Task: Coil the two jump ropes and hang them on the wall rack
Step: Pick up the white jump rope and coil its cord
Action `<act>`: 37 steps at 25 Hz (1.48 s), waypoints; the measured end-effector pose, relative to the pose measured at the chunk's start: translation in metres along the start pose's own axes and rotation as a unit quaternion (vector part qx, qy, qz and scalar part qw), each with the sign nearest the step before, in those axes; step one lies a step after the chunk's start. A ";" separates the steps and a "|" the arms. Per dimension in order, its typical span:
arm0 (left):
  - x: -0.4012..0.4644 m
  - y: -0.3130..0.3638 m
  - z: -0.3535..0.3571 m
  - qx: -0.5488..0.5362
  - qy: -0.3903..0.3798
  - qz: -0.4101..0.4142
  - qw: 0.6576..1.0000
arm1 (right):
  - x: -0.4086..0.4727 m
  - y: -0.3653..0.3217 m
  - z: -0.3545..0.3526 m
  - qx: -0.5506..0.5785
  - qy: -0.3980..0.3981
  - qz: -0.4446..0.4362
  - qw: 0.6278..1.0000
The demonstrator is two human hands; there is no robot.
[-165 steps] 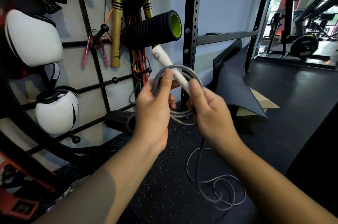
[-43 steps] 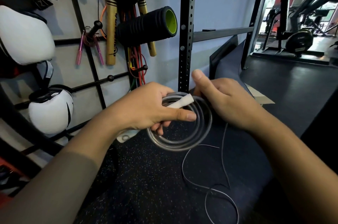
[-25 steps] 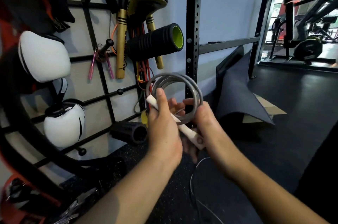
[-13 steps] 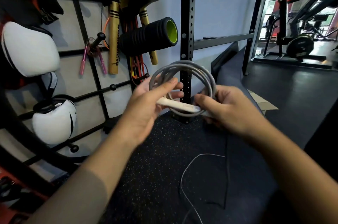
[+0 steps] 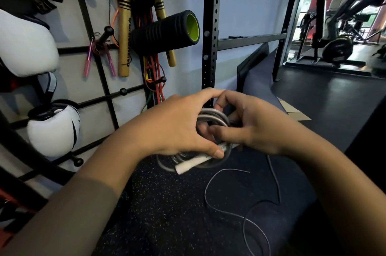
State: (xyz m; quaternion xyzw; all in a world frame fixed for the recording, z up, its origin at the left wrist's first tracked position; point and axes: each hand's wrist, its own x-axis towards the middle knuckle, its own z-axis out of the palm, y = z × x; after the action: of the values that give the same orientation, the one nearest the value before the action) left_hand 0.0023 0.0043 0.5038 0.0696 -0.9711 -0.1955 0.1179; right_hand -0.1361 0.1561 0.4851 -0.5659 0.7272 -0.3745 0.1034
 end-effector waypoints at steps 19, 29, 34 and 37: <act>0.019 -0.031 0.011 -0.609 0.235 -0.023 0.758 | 0.004 0.024 -0.003 0.228 0.168 0.125 0.951; 0.017 0.002 0.051 -0.556 0.362 -0.091 0.743 | 0.018 -0.008 0.061 0.325 0.287 0.002 0.901; 0.013 -0.011 0.032 -0.433 0.383 -0.092 0.811 | 0.014 0.006 0.018 0.221 0.231 0.035 0.947; 0.003 -0.013 0.004 -0.181 0.368 0.018 0.912 | 0.007 0.005 0.001 0.122 0.116 0.025 0.985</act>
State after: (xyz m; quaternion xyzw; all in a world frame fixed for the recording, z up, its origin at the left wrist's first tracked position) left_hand -0.0001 -0.0068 0.4951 0.0968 -0.8080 -0.3264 0.4809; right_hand -0.1412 0.1496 0.4829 -0.4829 0.6975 -0.5206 0.0956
